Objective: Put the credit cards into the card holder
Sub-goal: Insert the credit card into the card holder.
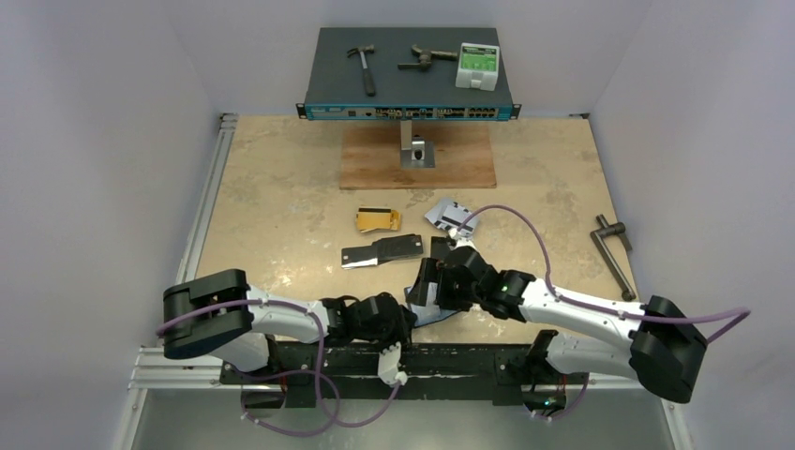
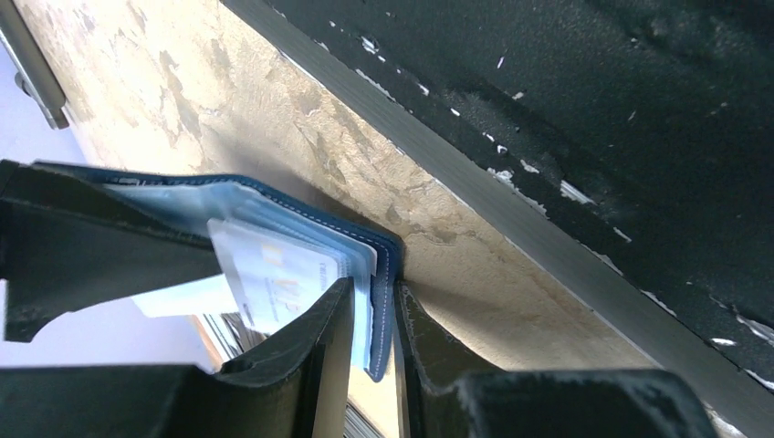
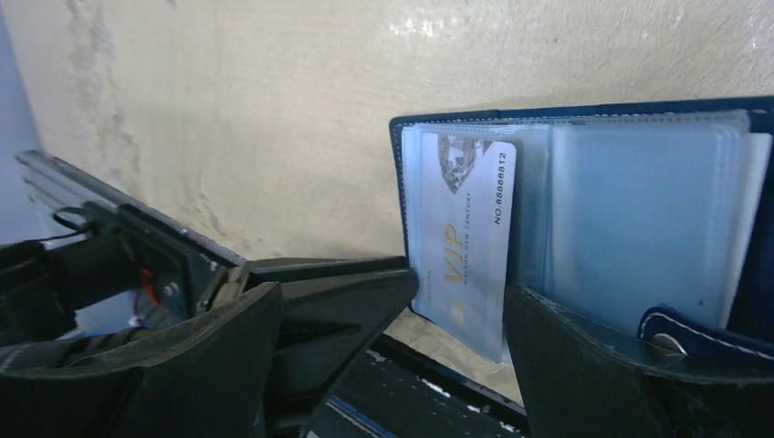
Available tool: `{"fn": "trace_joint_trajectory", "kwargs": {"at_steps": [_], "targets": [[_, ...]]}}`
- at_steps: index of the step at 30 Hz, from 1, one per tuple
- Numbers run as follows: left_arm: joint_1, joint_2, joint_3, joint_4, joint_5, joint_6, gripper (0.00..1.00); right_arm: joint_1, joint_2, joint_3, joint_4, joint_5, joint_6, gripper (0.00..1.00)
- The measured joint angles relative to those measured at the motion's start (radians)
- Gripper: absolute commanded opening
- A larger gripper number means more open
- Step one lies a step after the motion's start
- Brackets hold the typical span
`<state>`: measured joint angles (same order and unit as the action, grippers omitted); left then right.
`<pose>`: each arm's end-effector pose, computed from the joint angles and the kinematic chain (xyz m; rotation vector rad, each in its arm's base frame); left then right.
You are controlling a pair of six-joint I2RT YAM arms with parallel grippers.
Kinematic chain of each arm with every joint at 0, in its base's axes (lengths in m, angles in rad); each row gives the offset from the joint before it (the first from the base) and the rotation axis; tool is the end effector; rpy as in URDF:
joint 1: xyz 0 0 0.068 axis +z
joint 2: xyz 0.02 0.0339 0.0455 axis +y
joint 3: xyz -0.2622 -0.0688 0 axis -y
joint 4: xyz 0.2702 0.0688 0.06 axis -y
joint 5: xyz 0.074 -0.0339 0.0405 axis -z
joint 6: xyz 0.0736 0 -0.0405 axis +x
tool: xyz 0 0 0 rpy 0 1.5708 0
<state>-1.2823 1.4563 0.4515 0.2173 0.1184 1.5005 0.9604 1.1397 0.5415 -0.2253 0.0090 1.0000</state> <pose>0.0740 -0.2799 0.0739 2.3234 0.3629 -0.0328 0.1541 0.2191 0.1409 0.0559 2.5925 0.8379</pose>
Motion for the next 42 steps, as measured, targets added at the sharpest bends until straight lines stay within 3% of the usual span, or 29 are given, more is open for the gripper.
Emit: {"fn": "trace_joint_trajectory", "kwargs": {"at_steps": [4, 14, 25, 42], "targets": [[-0.002, -0.002, 0.000, 0.004, 0.000, 0.000, 0.21, -0.012, -0.034, -0.012, 0.023, -0.004, 0.014, 0.88], [-0.002, -0.013, -0.006, 0.005, -0.002, 0.000, 0.21, -0.012, 0.109, 0.017, -0.014, 0.000, -0.024, 0.89], [-0.002, -0.028, -0.016, 0.014, -0.002, -0.002, 0.19, -0.006, 0.083, 0.087, -0.127, 0.070, -0.057, 0.90], [-0.002, -0.028, -0.016, 0.013, -0.001, -0.003, 0.19, 0.013, 0.185, 0.111, -0.089, 0.077, -0.085, 0.88]]}}
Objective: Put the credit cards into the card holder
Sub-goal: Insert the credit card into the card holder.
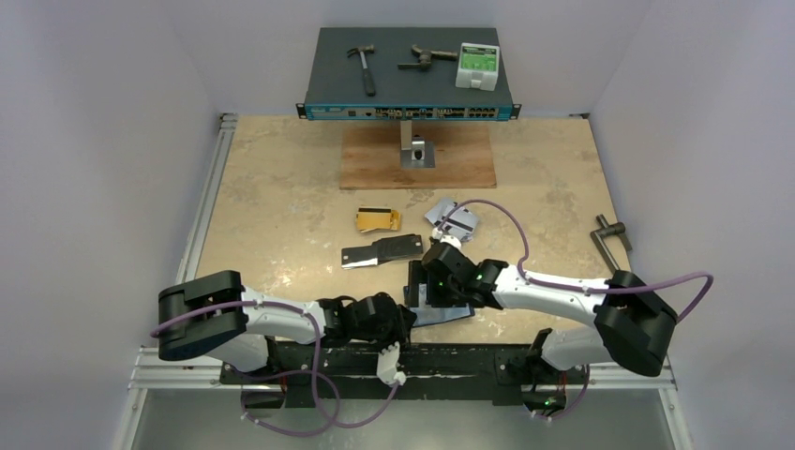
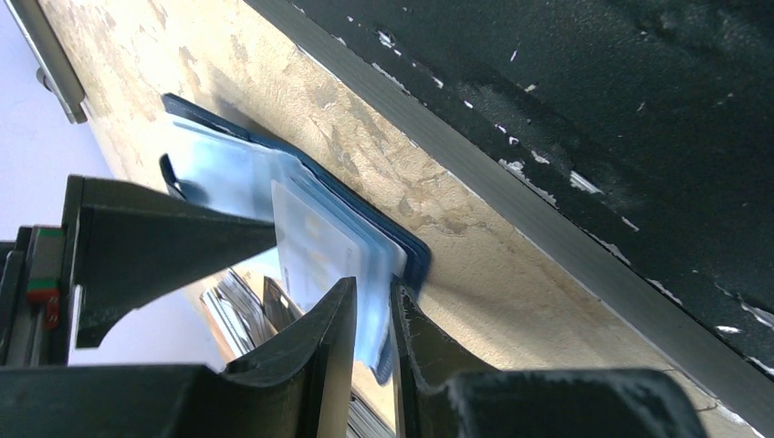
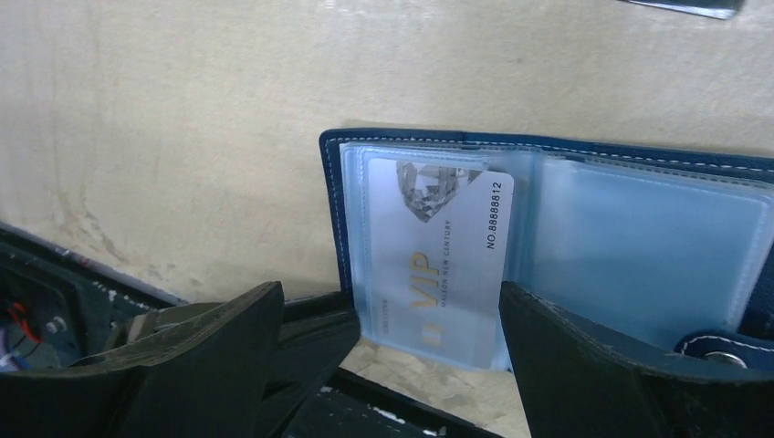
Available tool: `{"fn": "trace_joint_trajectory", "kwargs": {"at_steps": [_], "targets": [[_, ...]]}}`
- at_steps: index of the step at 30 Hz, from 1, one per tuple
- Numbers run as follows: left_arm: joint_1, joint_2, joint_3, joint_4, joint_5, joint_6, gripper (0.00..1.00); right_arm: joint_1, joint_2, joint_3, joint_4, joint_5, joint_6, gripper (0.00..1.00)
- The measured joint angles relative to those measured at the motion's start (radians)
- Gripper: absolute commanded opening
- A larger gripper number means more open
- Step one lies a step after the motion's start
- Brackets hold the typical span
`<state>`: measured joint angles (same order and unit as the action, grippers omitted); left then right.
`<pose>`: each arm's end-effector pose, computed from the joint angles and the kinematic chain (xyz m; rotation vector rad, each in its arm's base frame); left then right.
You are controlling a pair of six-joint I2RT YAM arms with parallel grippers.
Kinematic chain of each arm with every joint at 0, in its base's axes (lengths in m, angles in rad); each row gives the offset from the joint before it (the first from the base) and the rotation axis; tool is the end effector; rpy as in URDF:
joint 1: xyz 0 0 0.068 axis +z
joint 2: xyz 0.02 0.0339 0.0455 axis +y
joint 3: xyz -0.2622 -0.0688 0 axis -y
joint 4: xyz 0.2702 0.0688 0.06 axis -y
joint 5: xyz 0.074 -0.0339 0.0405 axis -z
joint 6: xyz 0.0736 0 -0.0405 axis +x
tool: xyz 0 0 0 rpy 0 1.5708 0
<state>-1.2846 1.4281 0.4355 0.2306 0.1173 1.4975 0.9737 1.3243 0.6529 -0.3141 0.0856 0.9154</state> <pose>0.0728 -0.2778 0.0780 2.2987 0.3583 -0.0300 0.1662 0.2332 0.1239 -0.0434 2.6709 0.5850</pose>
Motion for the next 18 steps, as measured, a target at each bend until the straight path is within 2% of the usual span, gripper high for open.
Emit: {"fn": "trace_joint_trajectory", "kwargs": {"at_steps": [8, 12, 18], "targets": [[-0.001, 0.000, 0.000, -0.011, 0.000, -0.004, 0.19, 0.034, -0.020, 0.049, -0.019, 0.014, 0.004, 0.95], [-0.001, -0.008, 0.002, -0.031, -0.014, -0.022, 0.19, 0.032, -0.103, 0.050, -0.102, 0.078, 0.009, 0.99], [0.000, -0.036, 0.057, -0.158, -0.051, -0.085, 0.20, 0.007, -0.210, 0.071, -0.238, 0.199, 0.010, 0.99]]}}
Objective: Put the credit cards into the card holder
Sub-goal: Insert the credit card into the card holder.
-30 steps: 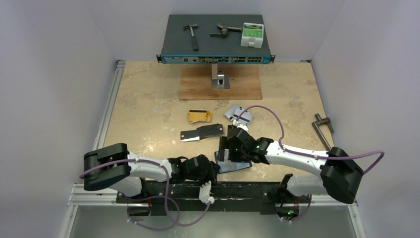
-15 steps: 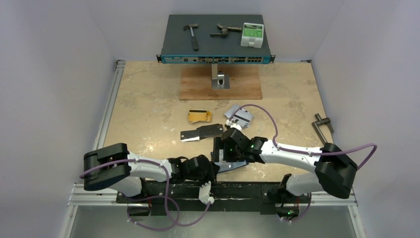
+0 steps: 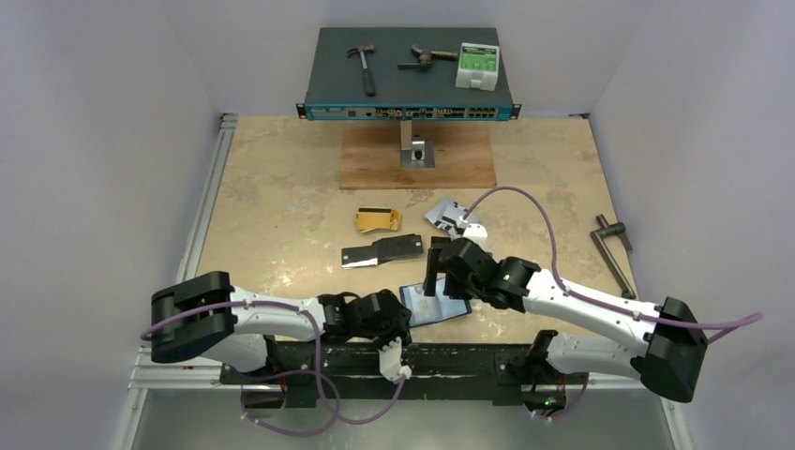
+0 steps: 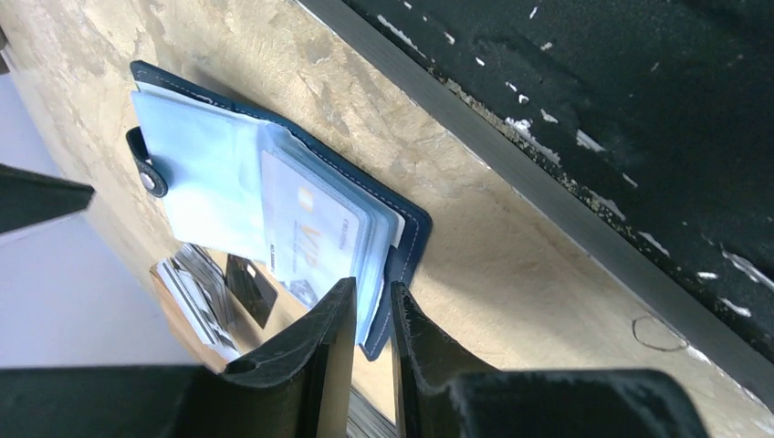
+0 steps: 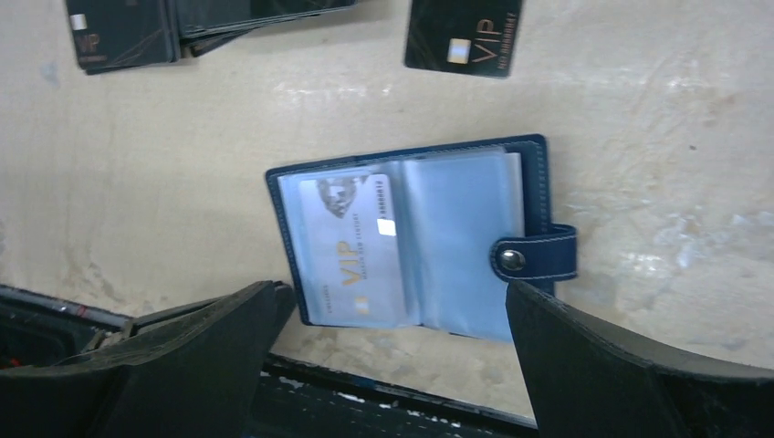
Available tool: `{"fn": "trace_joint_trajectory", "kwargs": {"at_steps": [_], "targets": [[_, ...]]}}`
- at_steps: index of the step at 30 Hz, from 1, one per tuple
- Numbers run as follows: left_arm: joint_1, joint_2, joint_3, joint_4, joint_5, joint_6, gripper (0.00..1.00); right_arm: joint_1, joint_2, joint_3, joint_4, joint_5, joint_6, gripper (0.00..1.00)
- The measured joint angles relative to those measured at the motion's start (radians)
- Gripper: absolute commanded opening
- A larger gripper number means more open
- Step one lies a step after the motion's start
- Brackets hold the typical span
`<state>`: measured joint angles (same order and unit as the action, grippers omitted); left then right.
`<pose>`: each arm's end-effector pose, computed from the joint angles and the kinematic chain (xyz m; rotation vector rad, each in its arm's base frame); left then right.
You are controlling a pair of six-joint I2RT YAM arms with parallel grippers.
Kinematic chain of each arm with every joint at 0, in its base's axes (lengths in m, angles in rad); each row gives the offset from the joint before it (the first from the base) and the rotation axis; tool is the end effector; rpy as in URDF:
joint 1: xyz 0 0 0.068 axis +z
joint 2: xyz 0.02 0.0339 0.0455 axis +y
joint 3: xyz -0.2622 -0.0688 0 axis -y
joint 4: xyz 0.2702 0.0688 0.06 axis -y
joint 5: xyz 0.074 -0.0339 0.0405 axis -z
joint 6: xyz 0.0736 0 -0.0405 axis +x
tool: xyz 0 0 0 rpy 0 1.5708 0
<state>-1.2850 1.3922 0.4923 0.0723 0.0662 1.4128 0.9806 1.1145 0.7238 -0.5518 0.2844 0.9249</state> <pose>0.0766 -0.2778 0.0886 2.3440 0.4971 -0.0195 0.1631 0.2063 0.1844 0.0469 2.5176 0.4574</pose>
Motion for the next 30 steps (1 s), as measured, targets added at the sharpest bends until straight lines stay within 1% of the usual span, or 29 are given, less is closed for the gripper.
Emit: {"fn": "trace_joint_trajectory", "kwargs": {"at_steps": [6, 12, 17, 25, 30], "targets": [[0.002, -0.019, 0.029, -0.118, -0.025, -0.039, 0.20, -0.035, -0.006, 0.000, -0.077, 0.070, -0.004, 0.99], [0.030, -0.048, 0.041, -0.187, -0.030, -0.068, 0.20, -0.039, 0.056, 0.000, -0.104, 0.108, -0.016, 0.98], [0.052, -0.065, 0.045, -0.214, -0.033, -0.071, 0.20, -0.039, 0.122, 0.003, -0.134, 0.147, -0.020, 0.89], [0.080, -0.069, 0.063, -0.262, -0.035, -0.095, 0.20, -0.039, 0.193, 0.040, -0.172, 0.224, -0.028, 0.63], [0.093, -0.076, 0.075, -0.278, -0.037, -0.098, 0.20, -0.038, 0.222, 0.040, -0.178, 0.241, -0.029, 0.61]]}}
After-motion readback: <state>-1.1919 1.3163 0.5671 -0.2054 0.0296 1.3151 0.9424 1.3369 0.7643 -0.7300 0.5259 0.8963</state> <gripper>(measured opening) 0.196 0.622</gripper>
